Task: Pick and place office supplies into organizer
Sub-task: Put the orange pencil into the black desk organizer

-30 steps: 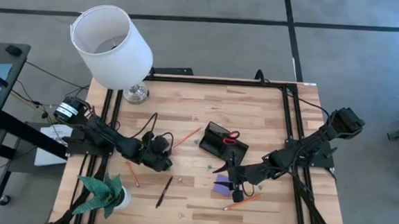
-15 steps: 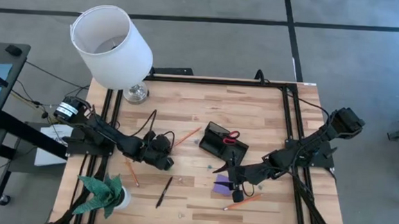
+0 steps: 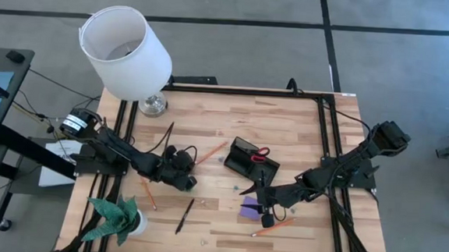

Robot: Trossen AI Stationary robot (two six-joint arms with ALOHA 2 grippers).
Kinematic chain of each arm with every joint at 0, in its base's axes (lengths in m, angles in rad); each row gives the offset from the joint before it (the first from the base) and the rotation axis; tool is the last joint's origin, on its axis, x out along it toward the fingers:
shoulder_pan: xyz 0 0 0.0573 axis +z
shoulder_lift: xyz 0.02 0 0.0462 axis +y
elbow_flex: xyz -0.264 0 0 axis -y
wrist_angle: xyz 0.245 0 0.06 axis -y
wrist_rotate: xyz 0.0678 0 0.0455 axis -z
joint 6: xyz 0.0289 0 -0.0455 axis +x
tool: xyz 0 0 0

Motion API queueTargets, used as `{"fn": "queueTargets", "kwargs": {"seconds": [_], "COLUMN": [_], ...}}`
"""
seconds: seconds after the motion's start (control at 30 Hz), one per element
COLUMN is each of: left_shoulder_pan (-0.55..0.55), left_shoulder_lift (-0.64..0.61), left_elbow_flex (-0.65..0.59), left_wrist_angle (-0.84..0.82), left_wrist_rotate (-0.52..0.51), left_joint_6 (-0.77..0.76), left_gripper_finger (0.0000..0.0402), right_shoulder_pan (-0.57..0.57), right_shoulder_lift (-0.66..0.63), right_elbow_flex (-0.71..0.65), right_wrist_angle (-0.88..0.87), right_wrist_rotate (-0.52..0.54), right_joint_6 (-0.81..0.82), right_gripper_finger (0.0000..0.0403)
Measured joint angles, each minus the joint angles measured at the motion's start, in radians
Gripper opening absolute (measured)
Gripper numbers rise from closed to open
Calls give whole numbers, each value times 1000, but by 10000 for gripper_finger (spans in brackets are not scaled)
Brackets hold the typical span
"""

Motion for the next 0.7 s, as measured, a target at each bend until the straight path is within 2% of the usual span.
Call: {"fn": "queueTargets", "kwargs": {"seconds": [0.23,0.43,0.6,0.7], "left_shoulder_pan": [-3,-3,-3,-3], "left_shoulder_lift": [-47,-193,-351,-417], "left_elbow_flex": [1,1,9,62], "left_wrist_angle": [-13,-79,-103,-194], "left_wrist_rotate": [-87,-177,-150,-119], "left_joint_6": [20,75,201,276], "left_gripper_finger": [0,0,0,0], "right_shoulder_pan": [0,0,0,0], "right_shoulder_lift": [0,0,0,0], "right_elbow_flex": [0,0,0,0], "right_wrist_angle": [0,2,10,10], "right_wrist_rotate": [0,0,21,30], "right_joint_6": [0,0,-2,-21], "right_gripper_finger": [161,160,160,161]}}
